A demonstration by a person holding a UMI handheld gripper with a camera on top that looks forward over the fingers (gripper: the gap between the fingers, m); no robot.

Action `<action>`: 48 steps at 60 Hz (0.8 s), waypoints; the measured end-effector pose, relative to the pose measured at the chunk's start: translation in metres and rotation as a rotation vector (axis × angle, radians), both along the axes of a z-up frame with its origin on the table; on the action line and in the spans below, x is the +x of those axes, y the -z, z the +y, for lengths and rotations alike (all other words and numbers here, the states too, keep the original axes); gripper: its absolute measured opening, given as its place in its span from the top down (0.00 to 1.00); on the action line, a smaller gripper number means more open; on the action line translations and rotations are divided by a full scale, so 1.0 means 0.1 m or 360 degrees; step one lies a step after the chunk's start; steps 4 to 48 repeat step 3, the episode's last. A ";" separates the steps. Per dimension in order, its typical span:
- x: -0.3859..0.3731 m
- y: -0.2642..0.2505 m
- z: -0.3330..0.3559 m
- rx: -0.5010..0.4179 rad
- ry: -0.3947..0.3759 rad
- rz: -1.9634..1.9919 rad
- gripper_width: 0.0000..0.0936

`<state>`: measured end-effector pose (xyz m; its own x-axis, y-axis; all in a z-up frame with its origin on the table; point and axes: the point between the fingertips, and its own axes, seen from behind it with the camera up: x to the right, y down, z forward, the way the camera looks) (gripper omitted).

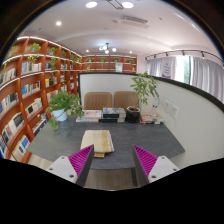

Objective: Fold towel

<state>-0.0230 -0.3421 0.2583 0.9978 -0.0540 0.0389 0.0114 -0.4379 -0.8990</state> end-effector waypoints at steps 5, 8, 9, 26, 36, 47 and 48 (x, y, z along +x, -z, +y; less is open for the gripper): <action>-0.03 -0.02 -0.02 0.0010 -0.0003 0.0011 0.19; -0.03 -0.02 -0.02 0.0010 -0.0003 0.0011 0.19; -0.03 -0.02 -0.02 0.0010 -0.0003 0.0011 0.19; -0.03 -0.02 -0.02 0.0010 -0.0003 0.0011 0.19; -0.03 -0.02 -0.02 0.0010 -0.0003 0.0011 0.19; -0.03 -0.02 -0.02 0.0010 -0.0003 0.0011 0.19; -0.03 -0.02 -0.02 0.0010 -0.0003 0.0011 0.19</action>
